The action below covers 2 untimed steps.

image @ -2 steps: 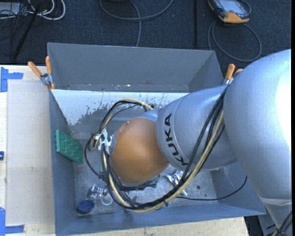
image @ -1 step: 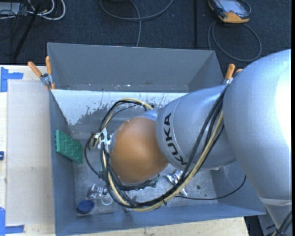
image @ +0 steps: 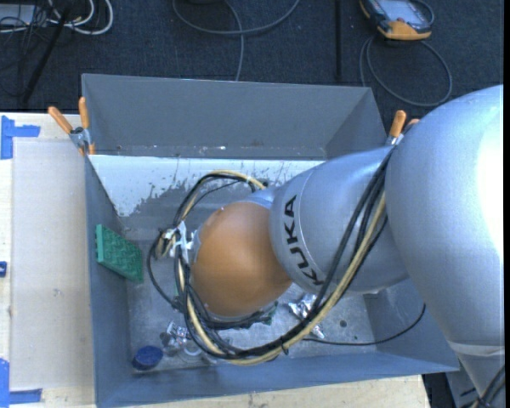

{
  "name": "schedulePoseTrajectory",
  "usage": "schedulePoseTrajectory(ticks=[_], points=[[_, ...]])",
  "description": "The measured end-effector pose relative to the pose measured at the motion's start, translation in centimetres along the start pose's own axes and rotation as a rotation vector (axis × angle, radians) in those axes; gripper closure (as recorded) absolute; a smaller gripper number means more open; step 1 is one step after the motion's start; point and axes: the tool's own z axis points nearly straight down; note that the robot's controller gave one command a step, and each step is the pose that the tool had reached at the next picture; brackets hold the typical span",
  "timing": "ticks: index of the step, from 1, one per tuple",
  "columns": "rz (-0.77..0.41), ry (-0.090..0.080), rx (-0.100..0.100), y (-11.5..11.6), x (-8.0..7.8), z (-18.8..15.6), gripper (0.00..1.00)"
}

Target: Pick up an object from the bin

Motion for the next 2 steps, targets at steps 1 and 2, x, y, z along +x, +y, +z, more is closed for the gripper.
schedulePoseTrajectory(ticks=[1,2], points=[[0.005,-0.005,0.003,0.0,-0.1,-5.5,1.00],[0.010,-0.005,0.002,0.0,-0.2,-9.9,1.00]])
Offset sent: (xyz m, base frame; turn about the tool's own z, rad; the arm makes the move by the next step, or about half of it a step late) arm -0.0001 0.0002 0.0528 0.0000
